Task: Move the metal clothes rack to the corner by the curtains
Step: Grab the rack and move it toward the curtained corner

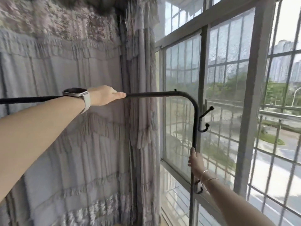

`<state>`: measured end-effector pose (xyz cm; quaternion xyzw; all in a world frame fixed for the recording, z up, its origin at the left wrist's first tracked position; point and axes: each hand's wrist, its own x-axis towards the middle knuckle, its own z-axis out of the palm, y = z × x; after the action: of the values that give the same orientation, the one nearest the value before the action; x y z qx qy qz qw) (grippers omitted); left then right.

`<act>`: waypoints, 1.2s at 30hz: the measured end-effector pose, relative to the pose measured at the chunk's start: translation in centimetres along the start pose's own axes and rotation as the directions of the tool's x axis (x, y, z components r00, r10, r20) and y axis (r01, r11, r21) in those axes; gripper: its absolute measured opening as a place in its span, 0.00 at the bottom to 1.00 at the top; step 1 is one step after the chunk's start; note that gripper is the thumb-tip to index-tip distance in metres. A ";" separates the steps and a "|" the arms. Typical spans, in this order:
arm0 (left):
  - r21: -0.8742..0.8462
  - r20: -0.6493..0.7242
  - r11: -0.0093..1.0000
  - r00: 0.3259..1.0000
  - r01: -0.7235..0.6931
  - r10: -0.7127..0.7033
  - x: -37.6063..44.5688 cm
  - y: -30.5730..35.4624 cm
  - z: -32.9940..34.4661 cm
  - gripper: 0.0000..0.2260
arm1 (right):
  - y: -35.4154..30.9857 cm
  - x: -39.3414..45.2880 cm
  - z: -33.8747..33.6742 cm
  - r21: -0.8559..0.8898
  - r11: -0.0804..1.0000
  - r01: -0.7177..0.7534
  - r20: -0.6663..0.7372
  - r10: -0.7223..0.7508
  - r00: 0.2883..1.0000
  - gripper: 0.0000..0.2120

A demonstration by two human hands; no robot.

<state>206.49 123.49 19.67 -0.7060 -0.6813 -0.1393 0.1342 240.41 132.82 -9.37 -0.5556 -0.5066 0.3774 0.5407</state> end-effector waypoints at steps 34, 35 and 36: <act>0.124 -0.065 0.939 0.947 0.320 -0.314 27.6 -14.3 15.2 0.26 | -0.2 35.4 25.5 -0.171 0.967 0.188 0.205 -0.151 0.967 0.18; 0.123 -0.056 0.938 0.946 0.324 -0.320 28.1 -14.4 15.4 0.26 | -0.1 36.1 26.0 -0.186 0.965 0.186 0.213 -0.145 0.966 0.19; 0.116 -0.045 0.936 0.943 0.332 -0.329 28.5 -14.6 15.6 0.26 | 0.0 36.5 26.5 -0.184 0.965 0.187 0.217 -0.145 0.965 0.19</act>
<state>193.04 156.29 16.06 -0.5701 -0.7958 -0.1267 0.1602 222.17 174.05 -8.13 -0.5219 -0.6394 0.3314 0.4571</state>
